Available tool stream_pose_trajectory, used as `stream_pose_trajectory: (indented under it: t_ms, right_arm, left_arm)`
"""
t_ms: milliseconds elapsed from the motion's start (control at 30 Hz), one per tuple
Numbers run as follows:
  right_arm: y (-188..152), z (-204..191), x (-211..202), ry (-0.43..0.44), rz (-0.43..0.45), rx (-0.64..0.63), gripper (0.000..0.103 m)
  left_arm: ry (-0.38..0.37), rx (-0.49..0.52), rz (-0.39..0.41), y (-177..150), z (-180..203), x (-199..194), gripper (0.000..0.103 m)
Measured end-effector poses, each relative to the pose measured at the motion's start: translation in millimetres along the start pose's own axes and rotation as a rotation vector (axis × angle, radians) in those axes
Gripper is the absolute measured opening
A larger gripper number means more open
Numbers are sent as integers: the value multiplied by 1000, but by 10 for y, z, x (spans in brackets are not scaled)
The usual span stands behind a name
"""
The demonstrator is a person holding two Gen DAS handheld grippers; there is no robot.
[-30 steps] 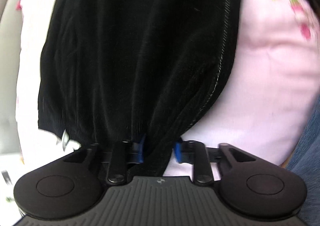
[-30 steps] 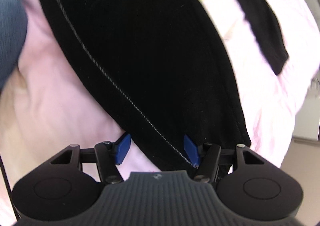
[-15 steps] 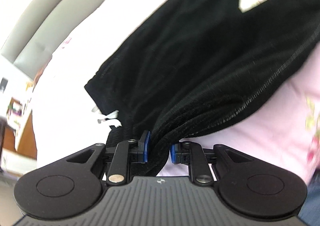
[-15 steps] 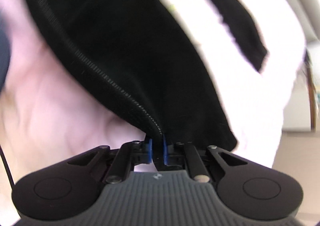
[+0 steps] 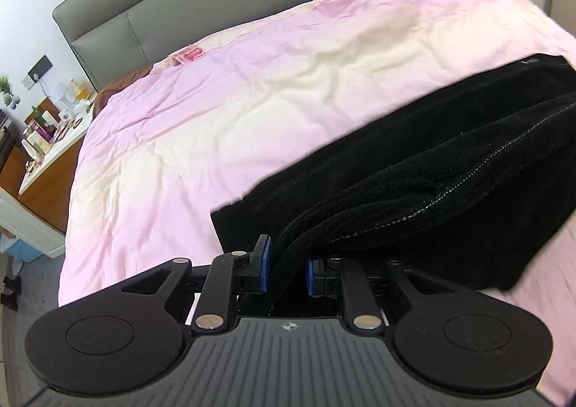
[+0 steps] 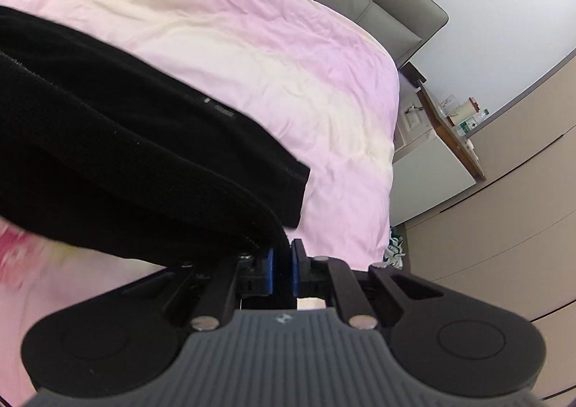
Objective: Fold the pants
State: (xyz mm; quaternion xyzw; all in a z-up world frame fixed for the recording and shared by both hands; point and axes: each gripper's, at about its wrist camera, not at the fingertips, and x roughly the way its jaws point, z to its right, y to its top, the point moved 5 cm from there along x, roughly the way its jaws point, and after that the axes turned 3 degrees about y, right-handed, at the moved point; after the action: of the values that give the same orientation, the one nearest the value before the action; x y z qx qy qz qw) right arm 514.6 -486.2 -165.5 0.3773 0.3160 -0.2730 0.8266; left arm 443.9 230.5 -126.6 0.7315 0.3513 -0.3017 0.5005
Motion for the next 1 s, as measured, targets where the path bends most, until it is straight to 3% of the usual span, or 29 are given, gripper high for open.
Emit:
stream_pose_trajectory:
  t_ms: [100,300,433,533,600,700,867,1000]
  right_arm:
    - [455,15,424,-28,-27,-2,2]
    - [1089,-164,1287,-59,-82,-42,2]
    - [1303,-274,1667,-49,-107,-86,3]
    - [1428,-302,1761,-38,-111,-126,3]
    - [1521,-200,1807,-23,-112,-84,3]
    - [1638,-141,2043,-18,-130,-34,3]
    - [1790,-416,2484,-47,-163,-38,3]
    - [1803,-519,2676,-66,-169,-22,5]
  left_arm:
    - [26,-3,-35,184,26,400,22]
    - [62,37,-141,235,515,675,22]
    - [84,66,-210,224,563,944,22]
    - [68,30,-158,304,441,823,22]
    - [48,8,-141,393,305,886,22]
    - [31,-41,-191,474,194,1192,22]
    - [35,-116,-231,494,197,1647,22]
    - [36,-98,-249,431,259,1801,29]
